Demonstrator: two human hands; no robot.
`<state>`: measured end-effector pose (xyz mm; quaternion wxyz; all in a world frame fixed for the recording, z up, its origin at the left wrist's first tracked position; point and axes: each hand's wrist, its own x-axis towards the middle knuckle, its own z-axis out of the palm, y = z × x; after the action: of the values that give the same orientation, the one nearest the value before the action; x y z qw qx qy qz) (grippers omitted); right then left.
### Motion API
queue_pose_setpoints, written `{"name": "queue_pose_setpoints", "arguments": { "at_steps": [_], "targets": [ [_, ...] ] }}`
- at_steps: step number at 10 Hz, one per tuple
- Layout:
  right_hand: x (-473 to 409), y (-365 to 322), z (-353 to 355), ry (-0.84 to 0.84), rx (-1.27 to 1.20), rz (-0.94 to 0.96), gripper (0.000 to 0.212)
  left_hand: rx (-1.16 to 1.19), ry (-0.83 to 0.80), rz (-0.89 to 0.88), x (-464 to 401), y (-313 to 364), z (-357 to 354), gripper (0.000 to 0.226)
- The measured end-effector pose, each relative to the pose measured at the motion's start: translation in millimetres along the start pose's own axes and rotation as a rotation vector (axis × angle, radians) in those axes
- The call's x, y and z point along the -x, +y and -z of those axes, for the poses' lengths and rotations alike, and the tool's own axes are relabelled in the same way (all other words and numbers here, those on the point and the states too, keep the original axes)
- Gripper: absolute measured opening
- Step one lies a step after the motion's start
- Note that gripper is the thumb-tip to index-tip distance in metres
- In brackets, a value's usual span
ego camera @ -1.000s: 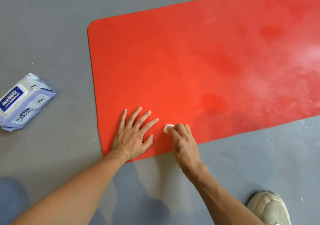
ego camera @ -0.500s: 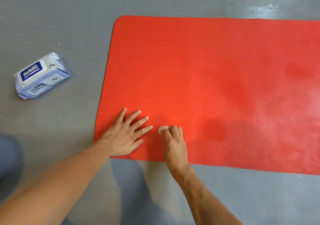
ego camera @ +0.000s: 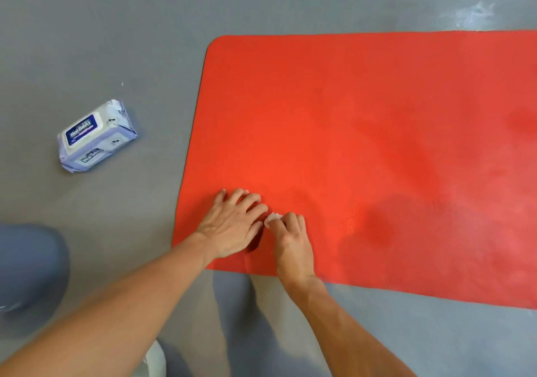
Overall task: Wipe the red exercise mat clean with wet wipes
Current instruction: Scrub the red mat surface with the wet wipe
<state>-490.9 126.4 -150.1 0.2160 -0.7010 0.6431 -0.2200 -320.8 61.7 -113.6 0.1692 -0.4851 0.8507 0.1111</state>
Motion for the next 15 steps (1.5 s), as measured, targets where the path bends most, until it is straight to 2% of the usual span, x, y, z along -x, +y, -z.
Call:
{"name": "queue_pose_setpoints", "arguments": {
  "at_steps": [1, 2, 3, 4, 5, 6, 7, 8, 9, 10, 11, 12, 13, 14, 15],
  "targets": [
    [-28, 45, 28, 0.133, 0.037, -0.188, 0.036, -0.007, 0.189, 0.033, -8, -10, -10, 0.045],
    [-54, 69, 45, 0.357, 0.070, -0.432, 0.027, 0.039, 0.276, 0.141, -28, -22, -19, 0.057],
    [-58, 43, 20, 0.436, 0.049, -0.436, 0.031, 0.088, 0.338, 0.155, -43, -27, -33, 0.062],
    [-40, 2, -14, 0.338, 0.015, -0.295, 0.035, 0.126, 0.427, 0.162, -43, -25, -47, 0.060],
    [-30, -1, -13, 0.179, 0.009, -0.034, 0.028, 0.140, 0.421, 0.158, -41, -27, -49, 0.060],
    [-58, 36, 13, 0.241, 0.045, -0.074, 0.018, 0.143, 0.428, 0.169, -42, -27, -50, 0.060],
    [-90, 59, 21, 0.397, 0.044, -0.369, 0.017, 0.137, 0.444, 0.179, -42, -26, -52, 0.060],
    [-77, 27, 3, 0.405, 0.063, -0.315, 0.022, 0.132, 0.432, 0.188, -42, -27, -51, 0.060],
    [-39, -12, -16, 0.233, 0.027, -0.098, 0.023, 0.128, 0.434, 0.190, -41, -27, -52, 0.060],
    [-28, -10, -10, 0.080, 0.021, 0.106, 0.022, 0.133, 0.454, 0.187, -41, -27, -52, 0.060],
    [-54, 30, 12, 0.199, 0.056, -0.011, 0.021, 0.123, 0.462, 0.188, -42, -26, -50, 0.060],
    [-70, 43, 17, 0.350, 0.060, -0.327, 0.040, 0.113, 0.453, 0.191, -42, -25, -50, 0.060],
    [-59, 9, -1, 0.360, 0.047, -0.302, 0.035, 0.119, 0.457, 0.190, -42, -25, -52, 0.060],
    [-36, -19, -15, 0.167, 0.037, -0.014, 0.021, 0.126, 0.480, 0.182, -43, -26, -54, 0.060],
    [-44, 5, 0, 0.060, 0.048, 0.132, 0.019, 0.129, 0.481, 0.181, -42, -26, -53, 0.059]
  ]
}}
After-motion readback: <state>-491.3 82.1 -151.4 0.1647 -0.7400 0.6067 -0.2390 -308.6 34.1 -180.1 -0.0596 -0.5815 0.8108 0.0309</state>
